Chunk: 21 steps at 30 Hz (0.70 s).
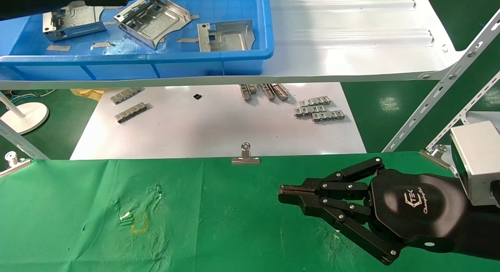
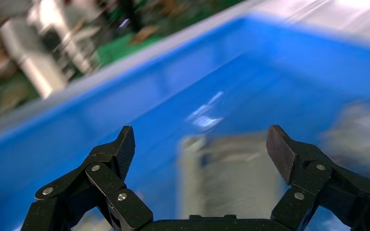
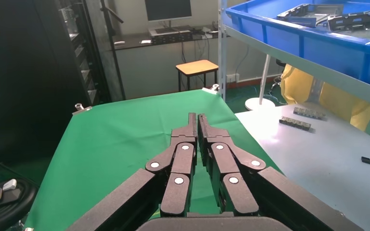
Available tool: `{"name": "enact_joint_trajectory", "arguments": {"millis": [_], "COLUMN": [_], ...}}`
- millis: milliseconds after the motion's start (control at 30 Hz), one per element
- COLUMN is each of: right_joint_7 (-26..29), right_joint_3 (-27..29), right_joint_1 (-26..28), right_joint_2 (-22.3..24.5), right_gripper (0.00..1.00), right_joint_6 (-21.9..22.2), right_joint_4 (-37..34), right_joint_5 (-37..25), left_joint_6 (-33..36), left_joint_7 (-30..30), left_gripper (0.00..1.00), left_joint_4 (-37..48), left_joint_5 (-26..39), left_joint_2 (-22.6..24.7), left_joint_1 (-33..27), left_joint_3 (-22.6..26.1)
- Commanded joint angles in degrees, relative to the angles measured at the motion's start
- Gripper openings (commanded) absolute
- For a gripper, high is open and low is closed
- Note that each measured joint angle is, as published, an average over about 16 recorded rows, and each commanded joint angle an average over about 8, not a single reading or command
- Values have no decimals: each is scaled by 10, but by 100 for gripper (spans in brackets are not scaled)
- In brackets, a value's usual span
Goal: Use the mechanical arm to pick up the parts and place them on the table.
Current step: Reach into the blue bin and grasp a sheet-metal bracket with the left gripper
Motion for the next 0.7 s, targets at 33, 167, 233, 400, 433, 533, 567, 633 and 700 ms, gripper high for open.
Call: {"name": "enact_joint_trajectory", "arguments": {"millis": [33, 167, 233, 400, 433, 533, 567, 633, 700], "right_joint_7": [0, 0, 0, 0, 0, 0, 0, 0, 0], "right_joint_3": [0, 0, 0, 0, 0, 0, 0, 0, 0], "right_joint_1": [0, 0, 0, 0, 0, 0, 0, 0, 0], "right_joint_2": [0, 0, 0, 0, 0, 0, 0, 0, 0], "right_gripper": [100, 100, 100, 100, 100, 100, 100, 100, 100], "right_joint_6": [0, 0, 0, 0, 0, 0, 0, 0, 0], "right_joint_4": [0, 0, 0, 0, 0, 0, 0, 0, 0], "right_joint_5": [0, 0, 0, 0, 0, 0, 0, 0, 0], "left_joint_6": [-43, -70, -78, -92, -95, -100, -102, -105, -109], "left_joint_7": [7, 13, 16, 22, 23, 26, 27, 31, 34], "left_gripper": [5, 0, 0, 0, 0, 0, 0, 0, 0], "left_joint_4": [54, 109, 128, 162, 167, 177, 180, 183, 186], "left_joint_5": [28, 46, 53, 64, 65, 66, 66, 65, 64], "left_joint_2": [22, 49, 60, 80, 83, 88, 89, 91, 92], "left_joint_1": [-24, -43, -50, -60, -61, -64, -65, -66, -67], "left_joint_3": [12, 23, 27, 34, 35, 36, 36, 35, 34]}}
